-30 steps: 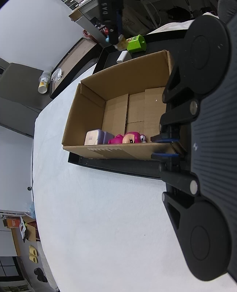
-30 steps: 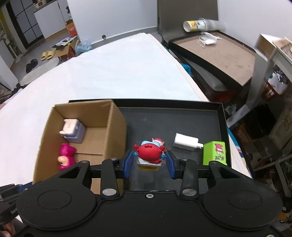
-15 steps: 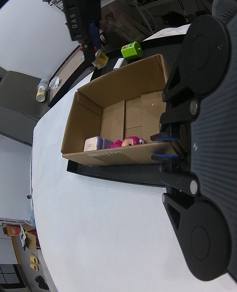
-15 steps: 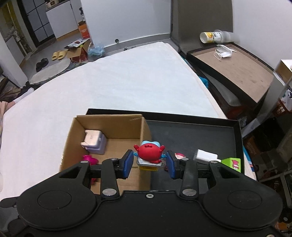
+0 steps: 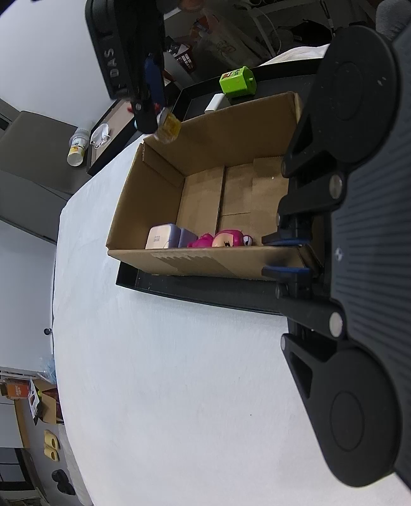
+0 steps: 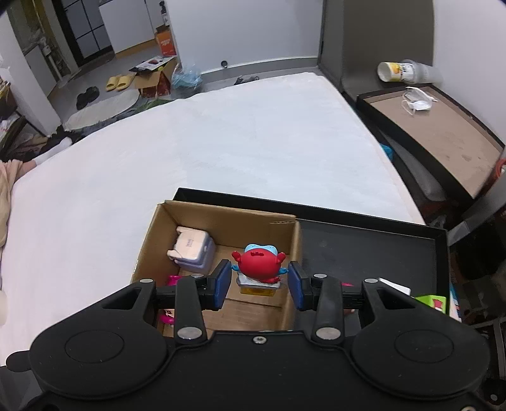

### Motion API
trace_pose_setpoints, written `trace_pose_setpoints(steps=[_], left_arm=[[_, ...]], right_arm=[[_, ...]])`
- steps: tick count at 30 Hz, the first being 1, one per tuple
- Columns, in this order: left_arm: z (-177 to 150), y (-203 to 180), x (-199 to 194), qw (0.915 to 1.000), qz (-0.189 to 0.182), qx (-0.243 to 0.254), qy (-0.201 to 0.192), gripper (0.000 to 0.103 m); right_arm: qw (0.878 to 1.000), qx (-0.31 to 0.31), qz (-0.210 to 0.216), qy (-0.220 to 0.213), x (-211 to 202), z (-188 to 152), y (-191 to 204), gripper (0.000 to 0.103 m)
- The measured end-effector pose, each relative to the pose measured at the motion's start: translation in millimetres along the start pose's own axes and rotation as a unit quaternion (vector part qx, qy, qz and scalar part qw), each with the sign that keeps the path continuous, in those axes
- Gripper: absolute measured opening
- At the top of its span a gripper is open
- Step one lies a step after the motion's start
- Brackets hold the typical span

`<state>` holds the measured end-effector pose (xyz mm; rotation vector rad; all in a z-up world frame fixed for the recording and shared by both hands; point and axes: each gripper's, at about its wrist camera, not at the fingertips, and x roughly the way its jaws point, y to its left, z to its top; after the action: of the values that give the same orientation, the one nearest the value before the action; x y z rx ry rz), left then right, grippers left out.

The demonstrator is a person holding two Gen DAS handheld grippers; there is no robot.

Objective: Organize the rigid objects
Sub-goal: 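Carry the red devil figure into the box and open the right gripper, then move the right tool back to the green cup-shaped box on the tray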

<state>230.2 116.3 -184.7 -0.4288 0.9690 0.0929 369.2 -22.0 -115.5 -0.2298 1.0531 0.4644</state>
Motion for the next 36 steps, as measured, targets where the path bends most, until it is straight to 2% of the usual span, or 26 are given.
trace_pose_setpoints(steps=[10, 17, 27, 32, 34, 36], left_arm=[[0, -1, 1, 1.0, -0.001, 0.007, 0.001, 0.012], [0, -1, 2, 1.0, 0.004, 0.008, 0.0, 0.012], [0, -1, 4, 1.0, 0.005, -0.001, 0.003, 0.012], [1, -3, 4, 1.0, 0.007, -0.002, 0.004, 0.012], [1, -3, 4, 1.0, 0.008, -0.002, 0.004, 0.012], [0, -3, 4, 0.9999, 0.01, -0.001, 0.005, 0.012]], right_arm=[[1.0, -0.015, 0.006, 0.016, 24, 6, 24, 0.039], [1.0, -0.022, 0.008, 0.012, 22, 10, 32, 0.042], [1.0, -0.018, 0.005, 0.01, 10, -1, 13, 0.043], [1.0, -0.006, 0.002, 0.005, 3, -10, -4, 0.049], [1.0, -0.003, -0.003, 0.001, 1, -14, -11, 0.055], [1.0, -0.001, -0.006, 0.001, -1, -18, -18, 0.056]])
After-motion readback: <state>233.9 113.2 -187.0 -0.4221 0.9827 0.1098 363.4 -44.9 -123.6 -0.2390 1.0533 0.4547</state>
